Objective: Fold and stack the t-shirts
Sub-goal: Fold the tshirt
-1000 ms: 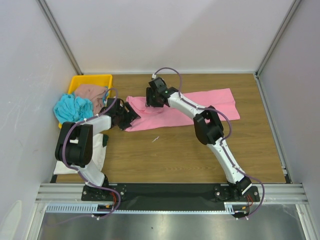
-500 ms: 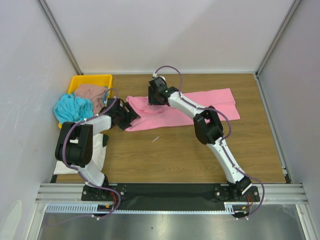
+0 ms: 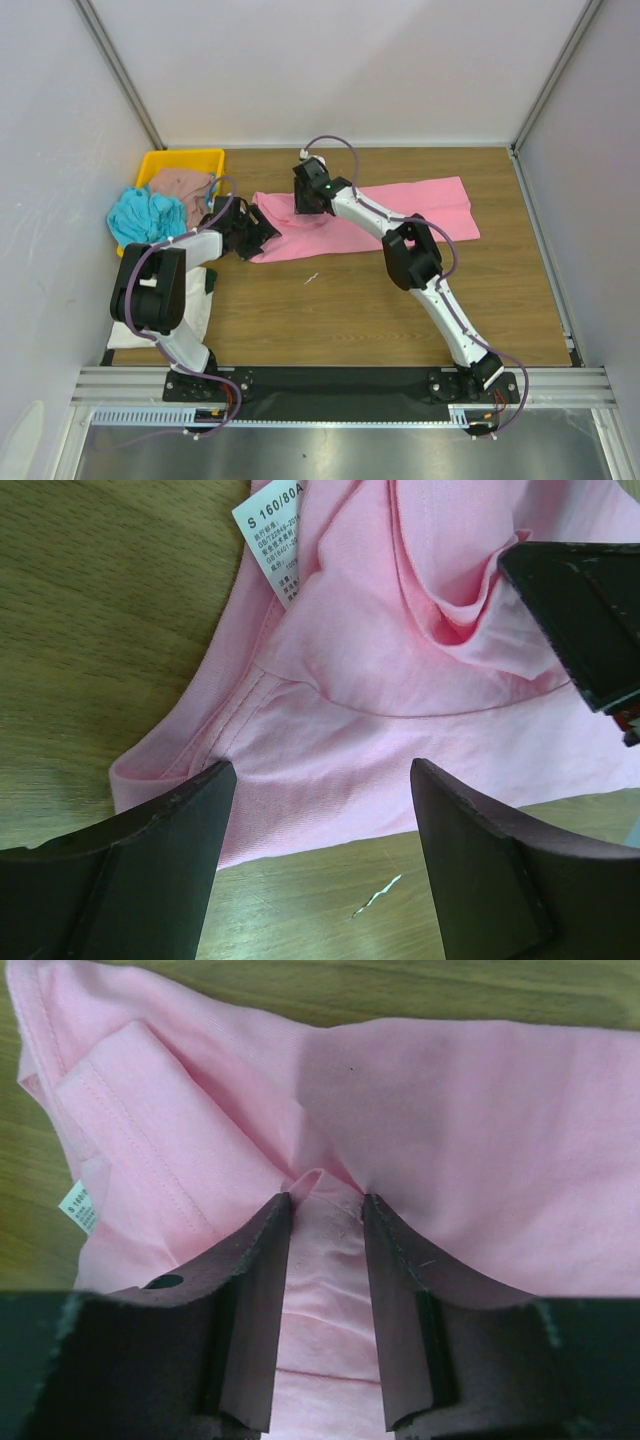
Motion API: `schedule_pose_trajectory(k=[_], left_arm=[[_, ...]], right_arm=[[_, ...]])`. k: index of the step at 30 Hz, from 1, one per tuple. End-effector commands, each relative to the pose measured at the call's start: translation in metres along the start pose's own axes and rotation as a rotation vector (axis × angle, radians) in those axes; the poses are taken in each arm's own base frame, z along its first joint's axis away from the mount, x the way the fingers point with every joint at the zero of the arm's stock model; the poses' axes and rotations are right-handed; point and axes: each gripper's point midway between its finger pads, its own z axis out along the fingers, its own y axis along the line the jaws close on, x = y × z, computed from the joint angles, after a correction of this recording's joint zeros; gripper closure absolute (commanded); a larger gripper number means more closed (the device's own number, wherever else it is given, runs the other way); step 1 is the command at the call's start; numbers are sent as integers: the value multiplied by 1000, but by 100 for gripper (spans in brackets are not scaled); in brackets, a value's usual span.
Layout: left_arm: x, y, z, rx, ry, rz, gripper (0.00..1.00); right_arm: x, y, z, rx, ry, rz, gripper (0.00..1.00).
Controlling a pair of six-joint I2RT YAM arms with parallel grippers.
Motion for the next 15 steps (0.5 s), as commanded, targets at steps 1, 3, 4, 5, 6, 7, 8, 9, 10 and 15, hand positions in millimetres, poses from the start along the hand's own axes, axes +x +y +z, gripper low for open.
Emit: schedule_pose_trajectory(k=[1, 3, 4, 5, 6, 7, 8, 9, 10, 15], left_arm=[[22, 32, 10, -102, 60, -9, 21], [21, 32, 10, -102, 58, -9, 21], [22, 32, 10, -102, 60, -9, 21], [21, 31, 10, -101, 59, -9, 21], [22, 32, 10, -103, 61, -9, 21], [22, 32, 10, -101, 61, -9, 21], [22, 31, 10, -100, 60, -9, 21], [22, 31, 10, -100, 60, -9, 21], [22, 31, 10, -100, 60, -7, 21], [22, 31, 10, -100, 60, -7, 21]], right_arm=[[-17, 9, -3, -8, -51, -11, 60], [-19, 9, -4, -5, -58, -11, 67], [-21, 8, -5, -1, -63, -10, 75], [-24, 9, -7, 1, -72, -10, 80], [-27, 6, -8, 15, -84, -11, 85], [-32, 6, -11, 19, -97, -12, 90], [-37, 7, -14, 23, -111, -13, 100], [-41, 3, -16, 40, -127, -12, 100], [-47, 4, -20, 41, -143, -13, 100], [-73, -3, -32, 75, -218, -13, 100]])
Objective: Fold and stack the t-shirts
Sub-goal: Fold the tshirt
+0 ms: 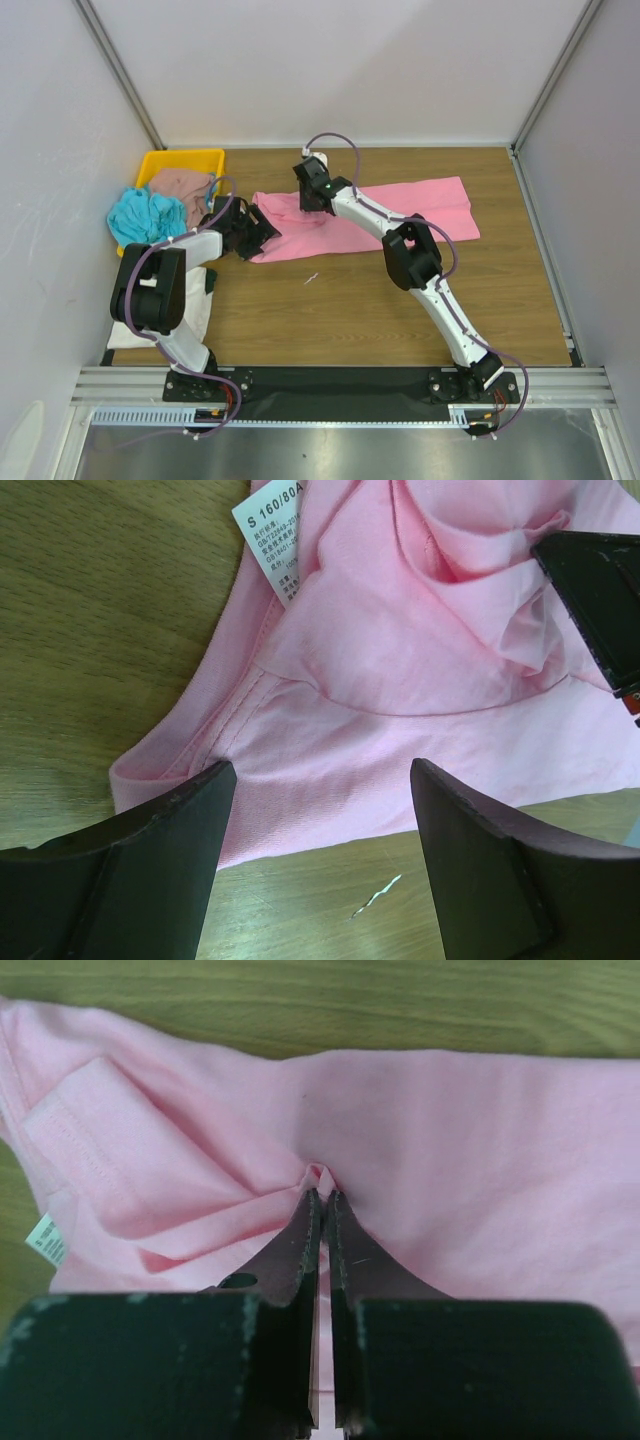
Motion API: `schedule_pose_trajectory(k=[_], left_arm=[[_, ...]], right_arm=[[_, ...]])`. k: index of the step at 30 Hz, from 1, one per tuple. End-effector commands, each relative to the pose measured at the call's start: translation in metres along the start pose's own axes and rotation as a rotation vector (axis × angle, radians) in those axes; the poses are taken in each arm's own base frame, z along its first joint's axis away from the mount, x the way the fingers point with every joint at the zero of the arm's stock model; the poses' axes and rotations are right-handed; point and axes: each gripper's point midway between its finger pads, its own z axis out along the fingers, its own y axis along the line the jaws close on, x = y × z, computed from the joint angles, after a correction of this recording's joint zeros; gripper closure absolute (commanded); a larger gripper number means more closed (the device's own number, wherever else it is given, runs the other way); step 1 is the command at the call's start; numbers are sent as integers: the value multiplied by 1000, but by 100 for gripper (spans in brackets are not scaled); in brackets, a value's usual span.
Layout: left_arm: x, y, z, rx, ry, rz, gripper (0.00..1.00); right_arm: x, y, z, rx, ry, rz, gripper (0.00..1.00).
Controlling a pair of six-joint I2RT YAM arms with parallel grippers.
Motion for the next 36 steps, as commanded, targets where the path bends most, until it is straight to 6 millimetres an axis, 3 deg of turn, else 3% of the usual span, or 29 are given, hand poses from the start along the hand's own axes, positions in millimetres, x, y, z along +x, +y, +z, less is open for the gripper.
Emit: schedule_pose_trajectory(k=[1, 7, 18, 20, 21, 22, 24, 25, 27, 31, 35, 36], left_arm=[[22, 31, 10, -100, 60, -7, 21], [22, 32, 11, -101, 61, -8, 21], [22, 32, 11, -97, 59, -5, 21], [22, 32, 11, -98, 58, -5, 22], [22, 31, 11, -96, 58, -5, 22], [22, 31, 11, -97, 59, -7, 22], [22, 31, 11, -96, 58, -5, 22], [22, 32, 12, -97, 59, -5, 22], [22, 32, 12, -97, 59, -5, 22], [23, 33, 11, -103, 64, -7, 22], [18, 33, 8, -121, 52, -1, 22], [17, 32, 6, -119, 48, 2, 22]], right_arm=[[-69, 2, -32, 13, -174, 14, 100], [-87, -20, -31, 48, -208, 32, 100], [-106, -30, -32, 73, -269, 21, 100], [-107, -30, -29, 66, -273, 17, 93], [-106, -25, -28, 38, -263, 7, 86], [-106, -25, -28, 30, -254, 2, 61], [-103, -20, -29, -1, -234, -8, 42], [-101, -21, -31, -2, -222, -9, 29], [-101, -20, -37, -21, -201, -11, 24], [-99, -45, -52, -43, -116, 53, 23], [-79, -50, -74, -137, -43, 30, 28], [-64, -52, -83, -155, -11, 14, 28]])
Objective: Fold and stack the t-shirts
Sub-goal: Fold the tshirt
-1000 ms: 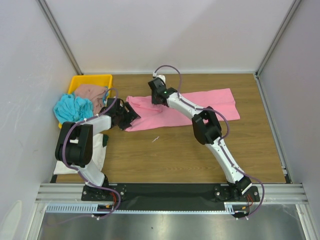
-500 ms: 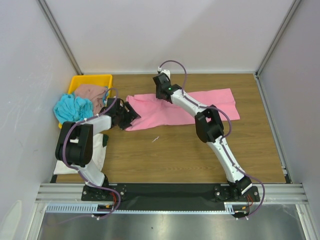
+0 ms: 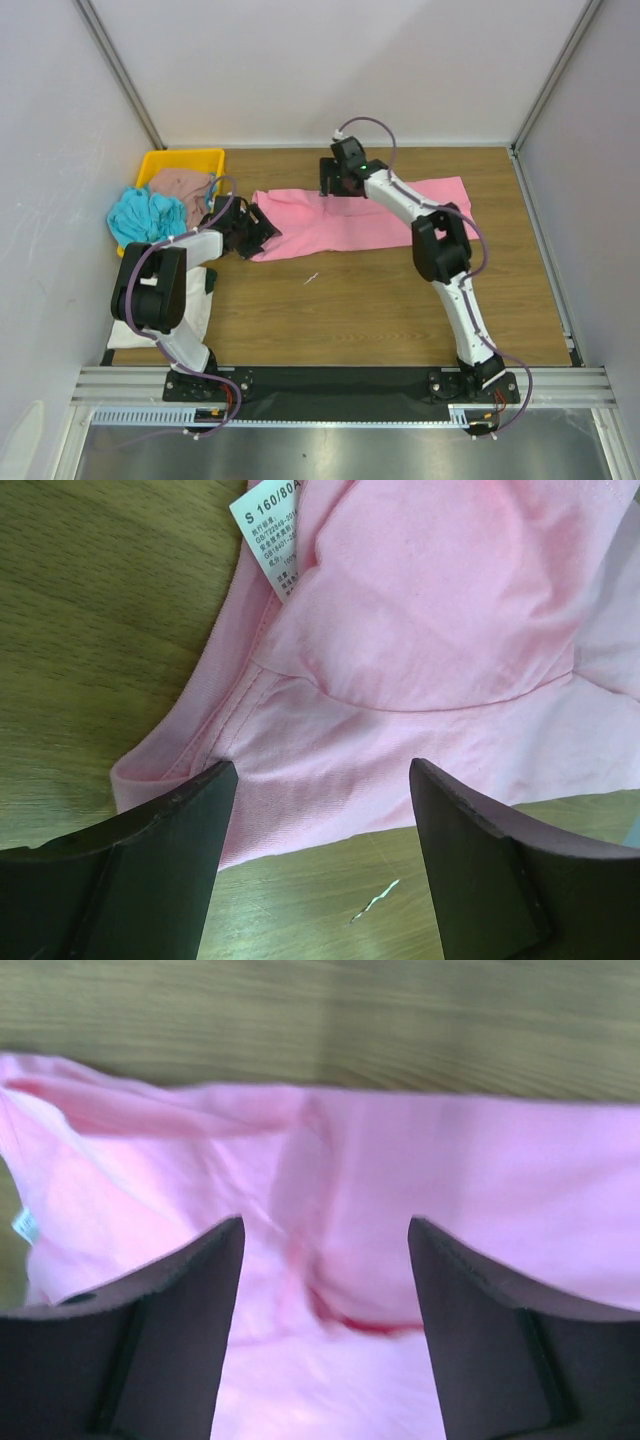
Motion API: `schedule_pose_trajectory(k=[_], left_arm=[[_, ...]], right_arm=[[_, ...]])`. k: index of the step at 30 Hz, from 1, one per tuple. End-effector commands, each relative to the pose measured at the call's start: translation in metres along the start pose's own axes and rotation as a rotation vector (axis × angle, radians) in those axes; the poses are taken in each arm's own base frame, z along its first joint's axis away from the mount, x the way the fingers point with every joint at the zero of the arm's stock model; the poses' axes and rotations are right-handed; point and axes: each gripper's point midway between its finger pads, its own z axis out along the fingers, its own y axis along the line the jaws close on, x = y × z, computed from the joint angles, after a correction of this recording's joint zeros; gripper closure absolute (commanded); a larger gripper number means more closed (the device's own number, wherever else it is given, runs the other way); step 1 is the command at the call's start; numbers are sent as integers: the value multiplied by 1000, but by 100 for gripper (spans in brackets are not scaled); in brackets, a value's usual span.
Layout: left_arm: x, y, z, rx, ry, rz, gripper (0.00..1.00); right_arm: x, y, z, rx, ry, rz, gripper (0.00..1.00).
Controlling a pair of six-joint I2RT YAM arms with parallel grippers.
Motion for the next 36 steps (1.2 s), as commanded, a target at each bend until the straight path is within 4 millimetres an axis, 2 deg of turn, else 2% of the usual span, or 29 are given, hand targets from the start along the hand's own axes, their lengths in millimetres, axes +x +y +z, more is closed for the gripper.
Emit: schedule_pose_trajectory(k=[1, 3, 5, 6, 9, 13, 17, 21, 25, 31, 36], left_arm=[[19, 34, 3, -132, 55, -2, 22], [18, 31, 1, -126, 48, -9, 22], [18, 30, -1, -127, 48, -16, 22], [17, 30, -2, -127, 46, -17, 22], [14, 29, -5, -137, 38, -18, 22], [12, 29, -8, -153, 37, -22, 22], [15, 32, -9, -168, 39, -33, 22], [17, 36, -11, -184, 38, -38, 22], [19, 39, -12, -199, 38, -42, 22], [20, 40, -10, -202, 42, -49, 22], [20, 40, -9, -200, 47, -48, 22]], right_arm=[[-22, 17, -54, -150, -43, -35, 31], [-6, 16, -60, -183, -14, -66, 32], [1, 22, -63, -232, -4, -81, 35], [9, 21, -62, -241, 11, -97, 36], [17, 30, -59, -293, 10, -147, 40], [33, 35, -47, -311, 23, -236, 43], [32, 26, -37, -223, 6, -313, 45], [25, 16, -30, -157, -16, -346, 53], [30, 9, -21, -136, 8, -384, 57], [47, 16, -19, -202, 53, -377, 64], [50, 21, -19, -222, 57, -359, 66]])
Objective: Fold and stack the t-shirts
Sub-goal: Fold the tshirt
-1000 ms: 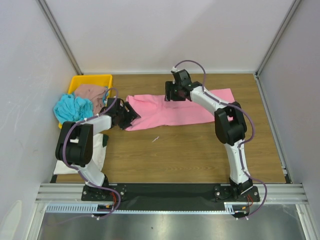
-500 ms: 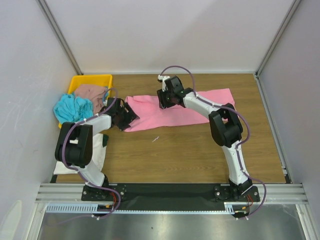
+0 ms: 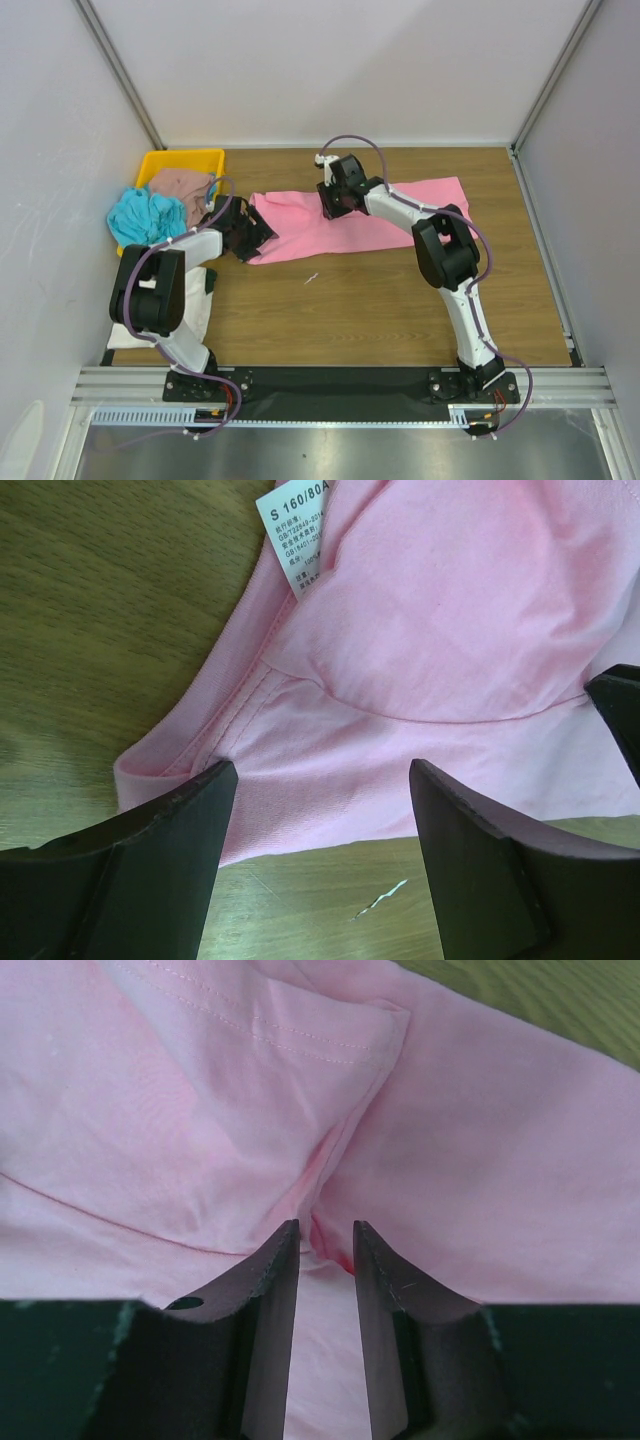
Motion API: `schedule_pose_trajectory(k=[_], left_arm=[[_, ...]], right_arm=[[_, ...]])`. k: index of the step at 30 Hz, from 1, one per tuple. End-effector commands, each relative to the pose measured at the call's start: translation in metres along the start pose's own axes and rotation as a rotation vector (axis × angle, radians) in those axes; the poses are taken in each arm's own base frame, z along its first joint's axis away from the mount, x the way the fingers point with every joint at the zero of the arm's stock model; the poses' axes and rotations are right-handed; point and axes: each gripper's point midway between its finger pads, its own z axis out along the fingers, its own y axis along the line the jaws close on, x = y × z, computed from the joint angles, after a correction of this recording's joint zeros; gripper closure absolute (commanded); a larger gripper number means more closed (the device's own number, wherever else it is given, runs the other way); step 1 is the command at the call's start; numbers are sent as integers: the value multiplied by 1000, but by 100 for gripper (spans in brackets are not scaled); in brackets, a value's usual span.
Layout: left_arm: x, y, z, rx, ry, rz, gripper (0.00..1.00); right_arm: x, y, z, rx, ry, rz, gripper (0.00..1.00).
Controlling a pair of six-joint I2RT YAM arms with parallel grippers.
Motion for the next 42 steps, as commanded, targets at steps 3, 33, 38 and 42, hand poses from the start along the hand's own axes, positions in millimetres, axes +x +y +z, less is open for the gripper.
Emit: schedule_pose_trajectory(k=[3, 33, 38, 42], left_arm=[[19, 32, 0, -123, 53, -5, 22], [20, 33, 0, -121, 54, -1, 22], [21, 34, 0, -124, 54, -3, 22], [21, 35, 1, -126, 56, -3, 22]], right_arm=[[-13, 2, -3, -7, -34, 21, 66], [-13, -30, -12, 101, -26, 84, 100], [-13, -43, -17, 130, -24, 97, 100], [-6, -47, -19, 152, -10, 113, 100]])
